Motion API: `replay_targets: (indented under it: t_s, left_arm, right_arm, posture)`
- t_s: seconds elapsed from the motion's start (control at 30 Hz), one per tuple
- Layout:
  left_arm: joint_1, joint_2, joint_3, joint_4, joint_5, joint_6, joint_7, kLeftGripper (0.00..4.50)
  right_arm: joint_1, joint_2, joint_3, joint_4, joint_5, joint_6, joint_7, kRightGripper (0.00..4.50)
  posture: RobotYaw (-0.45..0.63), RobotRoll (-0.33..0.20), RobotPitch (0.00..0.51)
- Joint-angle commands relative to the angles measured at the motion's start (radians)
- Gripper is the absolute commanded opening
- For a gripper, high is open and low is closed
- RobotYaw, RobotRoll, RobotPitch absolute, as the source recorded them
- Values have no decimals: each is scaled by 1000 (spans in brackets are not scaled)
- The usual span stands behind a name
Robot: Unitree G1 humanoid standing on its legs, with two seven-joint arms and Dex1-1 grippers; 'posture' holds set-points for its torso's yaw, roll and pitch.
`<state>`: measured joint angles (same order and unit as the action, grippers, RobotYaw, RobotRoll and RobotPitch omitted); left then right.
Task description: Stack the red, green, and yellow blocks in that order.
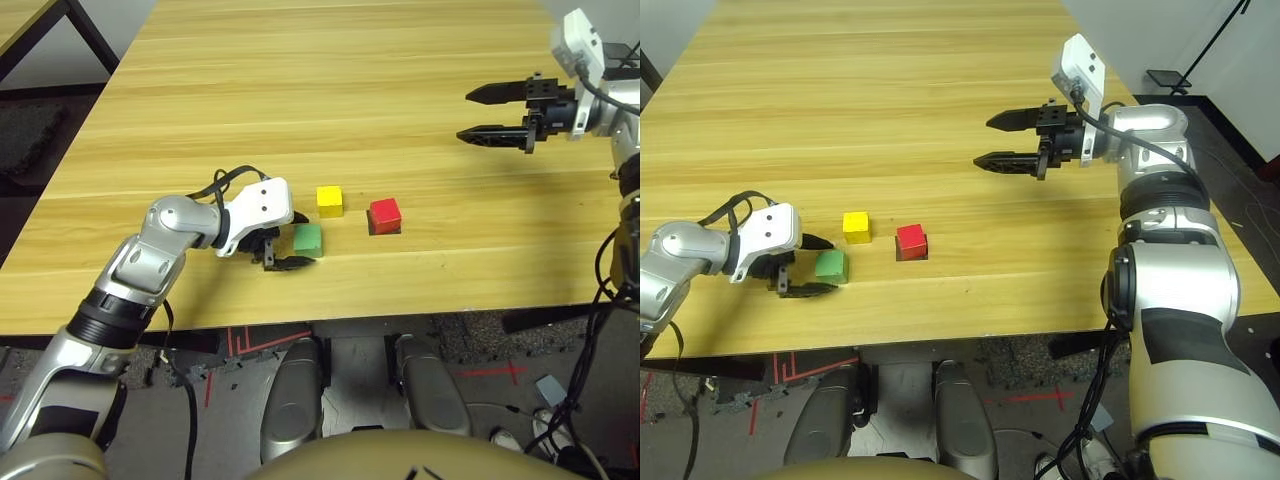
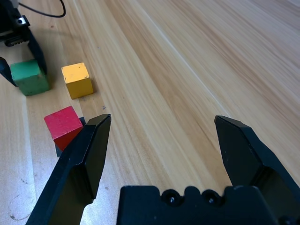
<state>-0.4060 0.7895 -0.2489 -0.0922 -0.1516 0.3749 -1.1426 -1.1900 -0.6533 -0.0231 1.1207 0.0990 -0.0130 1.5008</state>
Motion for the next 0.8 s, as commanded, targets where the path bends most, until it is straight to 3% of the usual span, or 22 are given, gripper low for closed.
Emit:
replay_targets:
  t_s: [0.03, 0.23, 0.4, 0.63, 0.8]
  left_arm:
    - [-17, 16, 4, -95, -4, 129, 21, 2084]
    - [-189, 19, 50, -293, -107, 452, 48, 2084]
    - [-346, -71, 17, -310, -177, 617, 99, 2084]
    - [-426, -186, -94, -150, -139, 557, 140, 2084]
    - [-438, -237, -149, -29, -83, 469, 161, 2084]
  right_arm:
    - [16, -13, -19, -9, 12, 5, -11, 4500]
    - [62, -30, -41, -23, 29, 11, 31, 4500]
    - [159, -51, -57, -47, 54, -6, 86, 4500]
    - [255, -75, -86, -67, 84, -52, 112, 4500]
    - [328, -83, 6, -210, 211, 17, 114, 4500]
  posture:
    - [271, -86, 123]
    - [282, -58, 129]
    - [270, -41, 133]
    - [224, -28, 129]
    - [193, -24, 131]
